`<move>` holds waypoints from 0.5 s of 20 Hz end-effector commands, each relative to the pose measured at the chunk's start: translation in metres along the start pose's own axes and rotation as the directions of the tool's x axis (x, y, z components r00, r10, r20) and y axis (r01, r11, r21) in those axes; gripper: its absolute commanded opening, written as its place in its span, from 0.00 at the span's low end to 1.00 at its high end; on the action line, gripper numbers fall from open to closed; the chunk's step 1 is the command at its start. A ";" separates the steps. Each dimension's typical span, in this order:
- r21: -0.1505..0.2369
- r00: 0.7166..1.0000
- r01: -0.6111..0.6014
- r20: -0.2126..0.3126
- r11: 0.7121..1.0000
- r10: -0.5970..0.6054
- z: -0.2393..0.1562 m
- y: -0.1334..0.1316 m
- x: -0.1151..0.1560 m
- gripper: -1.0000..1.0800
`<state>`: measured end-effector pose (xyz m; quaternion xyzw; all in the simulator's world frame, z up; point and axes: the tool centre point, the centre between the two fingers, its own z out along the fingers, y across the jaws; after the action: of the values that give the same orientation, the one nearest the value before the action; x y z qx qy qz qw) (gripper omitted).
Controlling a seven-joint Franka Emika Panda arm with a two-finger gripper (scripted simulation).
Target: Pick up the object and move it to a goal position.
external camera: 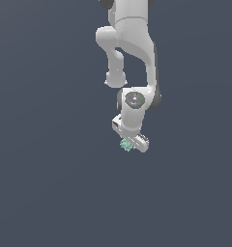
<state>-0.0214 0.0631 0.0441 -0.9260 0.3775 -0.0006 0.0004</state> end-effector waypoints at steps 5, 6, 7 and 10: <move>0.000 1.000 0.000 0.000 1.000 0.000 -0.008 0.010 0.010 0.00; 0.000 1.000 0.000 0.000 1.000 0.000 -0.011 0.014 0.014 0.00; 0.000 1.000 0.000 0.000 1.000 0.000 -0.014 0.018 0.018 0.00; 0.000 1.000 0.000 0.000 1.000 0.000 -0.026 0.034 0.035 0.00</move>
<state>-0.0206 0.0268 0.0638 -0.9263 0.3768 -0.0001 0.0003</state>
